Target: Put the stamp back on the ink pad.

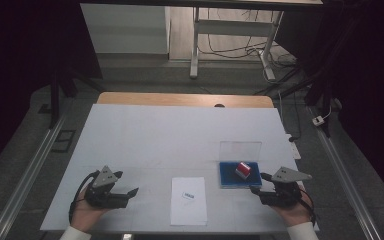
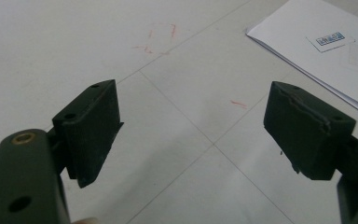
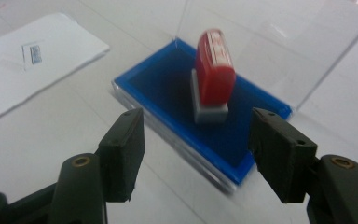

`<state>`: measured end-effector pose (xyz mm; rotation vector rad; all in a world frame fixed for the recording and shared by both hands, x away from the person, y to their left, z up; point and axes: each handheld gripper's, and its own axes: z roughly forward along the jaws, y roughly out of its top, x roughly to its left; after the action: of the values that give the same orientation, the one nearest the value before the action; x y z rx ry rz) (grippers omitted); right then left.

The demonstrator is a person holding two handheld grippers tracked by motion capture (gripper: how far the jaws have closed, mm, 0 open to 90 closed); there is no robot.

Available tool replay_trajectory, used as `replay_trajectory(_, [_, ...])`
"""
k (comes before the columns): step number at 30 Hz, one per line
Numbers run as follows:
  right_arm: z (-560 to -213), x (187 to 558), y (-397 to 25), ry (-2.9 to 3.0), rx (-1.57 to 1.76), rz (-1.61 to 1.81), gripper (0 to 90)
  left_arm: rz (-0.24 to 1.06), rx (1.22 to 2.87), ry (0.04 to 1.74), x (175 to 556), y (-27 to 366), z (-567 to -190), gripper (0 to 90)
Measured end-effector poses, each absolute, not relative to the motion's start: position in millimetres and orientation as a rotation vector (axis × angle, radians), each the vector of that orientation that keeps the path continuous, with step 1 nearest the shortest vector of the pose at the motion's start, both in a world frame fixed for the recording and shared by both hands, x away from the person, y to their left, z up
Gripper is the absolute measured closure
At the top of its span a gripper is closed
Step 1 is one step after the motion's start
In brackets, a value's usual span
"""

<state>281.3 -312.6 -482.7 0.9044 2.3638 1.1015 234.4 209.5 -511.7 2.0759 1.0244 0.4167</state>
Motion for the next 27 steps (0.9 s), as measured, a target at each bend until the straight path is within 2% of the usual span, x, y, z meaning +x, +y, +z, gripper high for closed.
replay_trajectory(9, [-500, 275, -333, 2.348, 0.934, 1.125, 35.5, 0.409, 2.081, 1.030, 232, 207, -514, 18.6])
replay_trajectory(27, [-502, 276, -324, 2.376, 0.870, 1.129, 35.2, 0.409, 2.082, 1.044, 232, 208, -517, 18.6])
